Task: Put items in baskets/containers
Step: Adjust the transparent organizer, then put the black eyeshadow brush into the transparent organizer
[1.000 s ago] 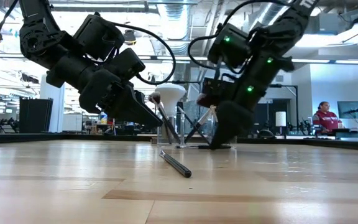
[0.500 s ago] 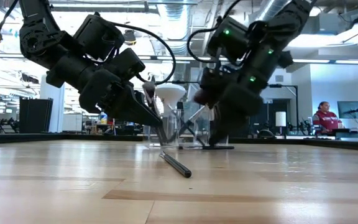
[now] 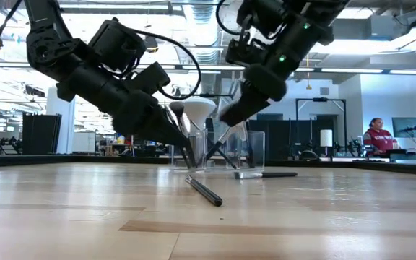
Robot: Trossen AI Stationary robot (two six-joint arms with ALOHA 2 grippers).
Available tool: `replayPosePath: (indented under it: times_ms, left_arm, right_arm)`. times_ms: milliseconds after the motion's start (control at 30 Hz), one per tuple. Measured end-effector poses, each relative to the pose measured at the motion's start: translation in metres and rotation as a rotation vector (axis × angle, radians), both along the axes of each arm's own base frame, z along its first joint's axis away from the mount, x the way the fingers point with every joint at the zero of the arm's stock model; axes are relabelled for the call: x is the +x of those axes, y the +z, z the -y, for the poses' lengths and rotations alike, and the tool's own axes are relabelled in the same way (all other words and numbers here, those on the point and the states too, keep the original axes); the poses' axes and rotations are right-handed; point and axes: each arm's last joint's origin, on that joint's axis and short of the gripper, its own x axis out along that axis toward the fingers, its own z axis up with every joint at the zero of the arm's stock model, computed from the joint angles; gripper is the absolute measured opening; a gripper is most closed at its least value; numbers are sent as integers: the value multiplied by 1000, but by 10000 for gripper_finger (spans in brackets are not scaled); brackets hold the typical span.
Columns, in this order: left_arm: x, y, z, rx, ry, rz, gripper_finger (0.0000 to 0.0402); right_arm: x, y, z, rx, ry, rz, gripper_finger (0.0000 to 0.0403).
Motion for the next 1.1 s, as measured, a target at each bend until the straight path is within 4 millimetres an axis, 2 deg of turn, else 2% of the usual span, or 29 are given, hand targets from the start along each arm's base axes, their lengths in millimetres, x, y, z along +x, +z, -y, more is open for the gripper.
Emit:
replayPosePath:
  times_ms: [200,333,400,567,700,833,1000,1100]
  left_arm:
    - [-1,0,-16,14,98,3,144]
    - [-1,0,-16,-20,107,8,144]
    - [0,1,-14,-39,66,12,144]
    - [-1,21,0,-80,-58,89,144]
    - [-6,47,9,-85,-107,184,144]
    - [-11,67,15,-87,-133,260,144]
    - [-15,78,17,-94,-140,299,144]
    - [-15,78,17,-124,-129,299,144]
  right_arm:
    - [-14,31,-27,55,12,4,118]
    - [-26,30,-51,99,17,-39,118]
    - [-30,23,-64,105,36,-59,118]
    - [-40,-20,-83,78,80,-153,118]
    - [-45,-36,-81,72,83,-210,118]
    - [-43,-31,-74,110,122,-201,118]
    - [-44,-33,-63,65,190,-241,118]
    - [-48,-44,-54,63,218,-240,118]
